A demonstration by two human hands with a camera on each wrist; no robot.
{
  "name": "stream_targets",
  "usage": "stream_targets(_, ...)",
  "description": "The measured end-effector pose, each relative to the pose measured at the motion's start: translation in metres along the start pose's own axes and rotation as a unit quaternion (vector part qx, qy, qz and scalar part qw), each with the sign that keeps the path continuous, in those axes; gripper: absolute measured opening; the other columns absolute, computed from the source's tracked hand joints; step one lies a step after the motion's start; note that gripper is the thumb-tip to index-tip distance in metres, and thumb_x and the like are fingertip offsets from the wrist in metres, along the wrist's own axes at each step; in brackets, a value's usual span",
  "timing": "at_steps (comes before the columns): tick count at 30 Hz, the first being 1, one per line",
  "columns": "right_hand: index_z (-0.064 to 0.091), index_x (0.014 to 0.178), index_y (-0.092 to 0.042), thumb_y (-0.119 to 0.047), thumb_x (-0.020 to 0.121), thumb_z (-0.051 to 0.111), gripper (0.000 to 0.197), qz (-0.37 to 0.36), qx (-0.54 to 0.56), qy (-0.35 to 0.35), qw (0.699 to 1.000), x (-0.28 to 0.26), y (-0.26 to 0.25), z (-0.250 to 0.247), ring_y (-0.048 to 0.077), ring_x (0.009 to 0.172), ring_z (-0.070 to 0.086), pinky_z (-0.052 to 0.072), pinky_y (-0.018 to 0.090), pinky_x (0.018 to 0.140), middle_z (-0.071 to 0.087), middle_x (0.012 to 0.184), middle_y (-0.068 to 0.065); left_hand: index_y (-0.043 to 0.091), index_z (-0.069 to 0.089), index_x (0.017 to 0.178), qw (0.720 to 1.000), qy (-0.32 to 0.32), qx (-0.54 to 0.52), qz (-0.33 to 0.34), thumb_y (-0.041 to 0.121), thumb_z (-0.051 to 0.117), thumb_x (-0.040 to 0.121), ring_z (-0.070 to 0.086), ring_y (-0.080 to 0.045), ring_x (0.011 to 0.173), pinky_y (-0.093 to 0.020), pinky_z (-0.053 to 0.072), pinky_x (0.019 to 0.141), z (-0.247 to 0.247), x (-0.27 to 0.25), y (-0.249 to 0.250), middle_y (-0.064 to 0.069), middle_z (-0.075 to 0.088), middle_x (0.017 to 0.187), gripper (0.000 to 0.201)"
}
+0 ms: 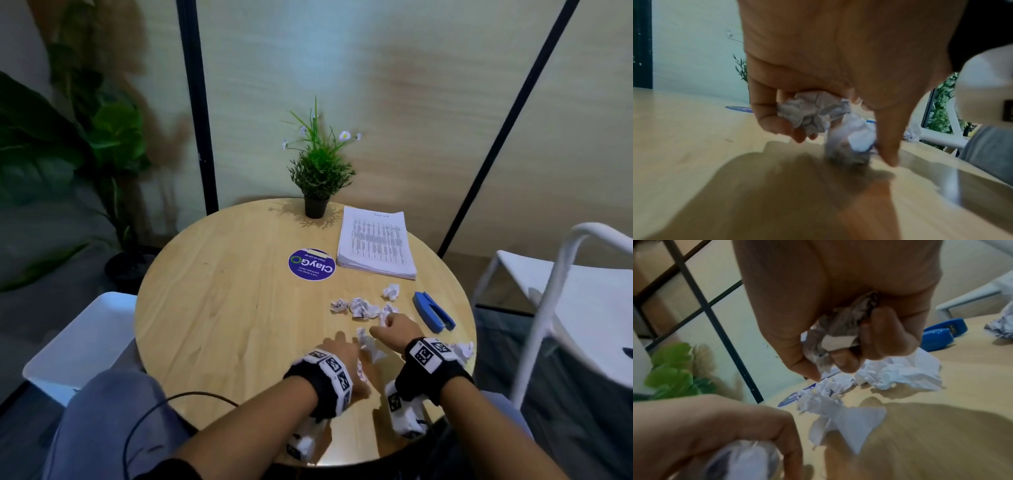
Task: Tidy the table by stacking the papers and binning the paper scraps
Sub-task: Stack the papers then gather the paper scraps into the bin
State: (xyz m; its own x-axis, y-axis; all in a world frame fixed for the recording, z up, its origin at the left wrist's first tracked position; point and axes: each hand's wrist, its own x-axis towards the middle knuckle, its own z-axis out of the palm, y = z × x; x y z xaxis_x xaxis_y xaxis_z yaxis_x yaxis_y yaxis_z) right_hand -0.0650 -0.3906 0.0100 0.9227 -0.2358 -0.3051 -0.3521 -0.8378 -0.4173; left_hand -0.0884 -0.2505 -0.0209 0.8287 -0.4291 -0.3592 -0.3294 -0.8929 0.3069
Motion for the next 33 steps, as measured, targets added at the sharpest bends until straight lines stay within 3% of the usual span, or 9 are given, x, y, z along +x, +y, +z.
stream_targets(3,0.044,0.087,-0.016,-0.032,0.086,0.057,0.021,0.008,-0.058,-0.032,0.998,0.004,-0.004,0.003,0.017,0.074,0.048,0.031,0.025,0.056,0.05,0.079,-0.001,0.021,0.056,0.094,0.999,-0.038,0.013,0.009,0.038,0.064,0.073,0.058,-0.033,0.076,-0.036,0.051,0.069,-0.007,0.004,-0.016,-0.01,0.057,0.096,0.029)
stream_targets(7,0.043,0.125,-0.013,-0.037,0.082,0.06,0.052,0.02,-0.093,-0.054,0.994,0.006,-0.008,0.009,0.023,0.107,0.056,0.044,0.028,0.081,0.058,0.122,0.007,0.019,0.05,0.07,0.995,-0.072,0.059,-0.037,0.04,0.071,0.063,0.063,-0.033,0.067,-0.051,0.056,0.07,-0.009,0.03,-0.064,-0.005,0.06,0.073,0.03)
stream_targets(9,0.048,0.124,-0.014,-0.041,0.082,0.061,0.052,0.021,-0.108,-0.059,0.992,0.005,-0.013,0.012,0.021,0.113,0.055,0.046,0.03,0.09,0.057,0.124,0.006,0.016,0.059,0.084,0.998,-0.039,0.043,-0.021,0.028,0.062,0.081,0.065,-0.034,0.088,-0.035,0.05,0.076,-0.046,0.001,-0.072,-0.011,0.066,0.094,0.013)
stream_targets(12,0.06,0.116,-0.015,-0.046,0.087,0.054,0.043,0.009,-0.162,-0.062,0.985,0.004,-0.021,0.018,0.02,0.111,0.056,0.044,0.028,0.09,0.061,0.12,0.005,0.009,0.056,0.095,0.997,0.048,0.041,-0.044,0.019,0.049,0.091,0.061,-0.033,0.103,-0.034,0.045,0.076,-0.095,-0.021,-0.106,-0.018,0.063,0.112,0.012)
stream_targets(16,0.065,0.104,-0.017,-0.048,0.089,0.045,0.04,-0.007,-0.197,-0.074,0.978,0.003,-0.038,0.027,0.019,0.103,0.058,0.042,0.028,0.088,0.065,0.11,0.004,0.006,0.051,0.091,0.989,0.099,0.014,-0.106,0.022,0.051,0.093,0.049,-0.026,0.081,-0.029,0.033,0.069,-0.149,-0.05,-0.177,-0.007,0.054,0.08,0.017)
stream_targets(19,0.063,0.111,-0.011,-0.039,0.092,0.046,0.038,-0.036,-0.169,-0.078,0.982,0.001,-0.066,0.034,0.022,0.107,0.06,0.039,0.025,0.083,0.065,0.109,0.006,0.008,0.052,0.093,0.977,0.14,-0.011,-0.162,0.027,0.059,0.09,0.053,-0.027,0.087,-0.031,0.039,0.072,-0.173,-0.082,-0.238,-0.009,0.056,0.091,0.02)
stream_targets(21,0.065,0.109,-0.013,-0.034,0.091,0.05,0.032,-0.075,-0.128,-0.074,0.986,0.001,-0.093,0.04,0.024,0.105,0.061,0.038,0.024,0.079,0.068,0.109,0.007,0.007,0.056,0.097,0.965,0.143,-0.036,-0.216,0.03,0.061,0.088,0.056,-0.028,0.092,-0.032,0.042,0.074,-0.176,-0.104,-0.276,-0.013,0.059,0.102,0.024)
stream_targets(28,0.059,0.081,-0.029,-0.035,0.092,0.051,0.015,-0.247,-0.068,-0.09,0.962,0.008,-0.238,0.094,0.021,0.081,0.054,0.035,0.024,0.07,0.06,0.086,0.004,0.009,0.055,0.069,0.92,0.15,-0.165,-0.324,0.025,0.052,0.092,0.058,-0.027,0.075,-0.026,0.041,0.065,-0.142,-0.148,-0.382,-0.01,0.06,0.079,0.028)
stream_targets(33,0.064,0.084,-0.016,-0.033,0.093,0.049,0.025,-0.336,-0.095,-0.133,0.928,0.014,-0.341,0.147,0.029,0.083,0.056,0.036,0.027,0.069,0.064,0.087,0.01,0.016,0.048,0.063,0.899,0.124,-0.188,-0.375,0.031,0.058,0.089,0.053,-0.02,0.076,-0.024,0.038,0.064,-0.093,-0.148,-0.425,-0.011,0.059,0.083,0.032)
